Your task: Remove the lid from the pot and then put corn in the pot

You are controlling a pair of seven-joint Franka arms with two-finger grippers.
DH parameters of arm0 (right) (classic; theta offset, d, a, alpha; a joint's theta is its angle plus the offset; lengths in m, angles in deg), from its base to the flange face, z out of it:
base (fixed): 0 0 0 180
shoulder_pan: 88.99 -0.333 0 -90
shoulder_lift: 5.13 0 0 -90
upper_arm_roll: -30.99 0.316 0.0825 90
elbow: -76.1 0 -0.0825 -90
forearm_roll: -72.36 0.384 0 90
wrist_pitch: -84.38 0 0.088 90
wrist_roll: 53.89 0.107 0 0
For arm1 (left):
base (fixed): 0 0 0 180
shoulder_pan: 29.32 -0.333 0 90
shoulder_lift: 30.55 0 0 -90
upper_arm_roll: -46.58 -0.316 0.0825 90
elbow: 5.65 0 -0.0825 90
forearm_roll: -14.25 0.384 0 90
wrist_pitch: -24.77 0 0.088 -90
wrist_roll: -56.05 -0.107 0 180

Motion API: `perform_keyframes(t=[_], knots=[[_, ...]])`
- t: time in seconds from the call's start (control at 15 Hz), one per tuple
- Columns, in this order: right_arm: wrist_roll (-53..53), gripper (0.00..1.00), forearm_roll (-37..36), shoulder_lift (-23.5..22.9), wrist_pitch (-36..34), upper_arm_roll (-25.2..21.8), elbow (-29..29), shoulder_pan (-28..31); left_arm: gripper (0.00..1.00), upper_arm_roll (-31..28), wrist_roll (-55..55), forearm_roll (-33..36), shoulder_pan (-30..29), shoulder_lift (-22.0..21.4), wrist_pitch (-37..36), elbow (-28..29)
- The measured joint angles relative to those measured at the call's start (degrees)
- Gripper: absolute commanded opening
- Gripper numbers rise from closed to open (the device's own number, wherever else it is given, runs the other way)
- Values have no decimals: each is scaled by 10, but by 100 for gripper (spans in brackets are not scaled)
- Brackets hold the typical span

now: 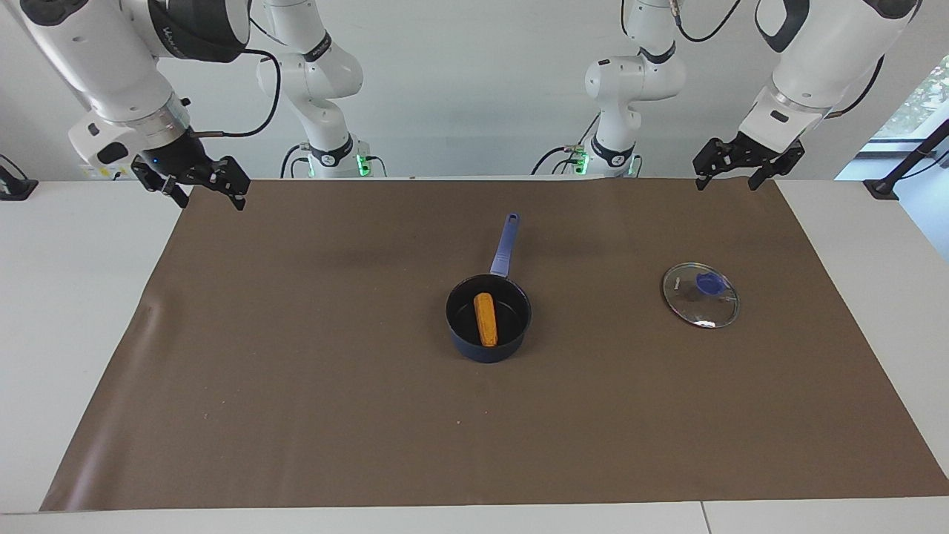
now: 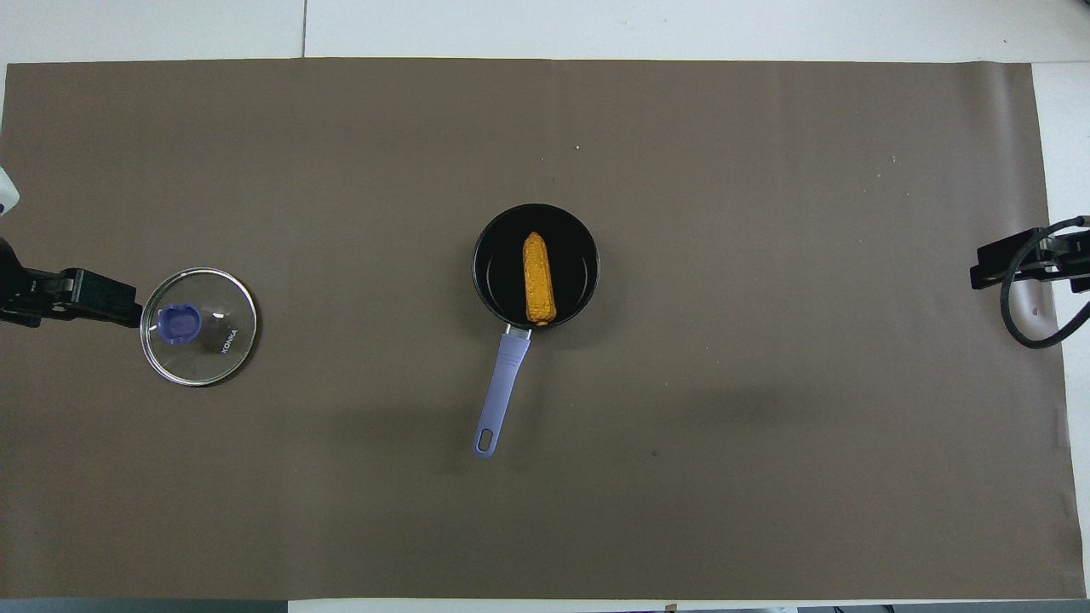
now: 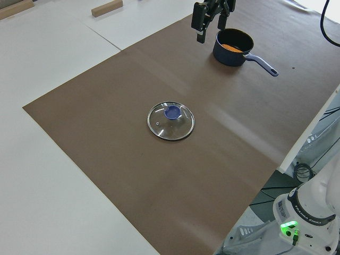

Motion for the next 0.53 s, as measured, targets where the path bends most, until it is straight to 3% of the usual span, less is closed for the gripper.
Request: perform_keyframes(t=[0.53], knots=[[0, 100, 0, 0, -1, -2, 1, 2, 100, -2, 11, -3, 7, 30, 19, -8]])
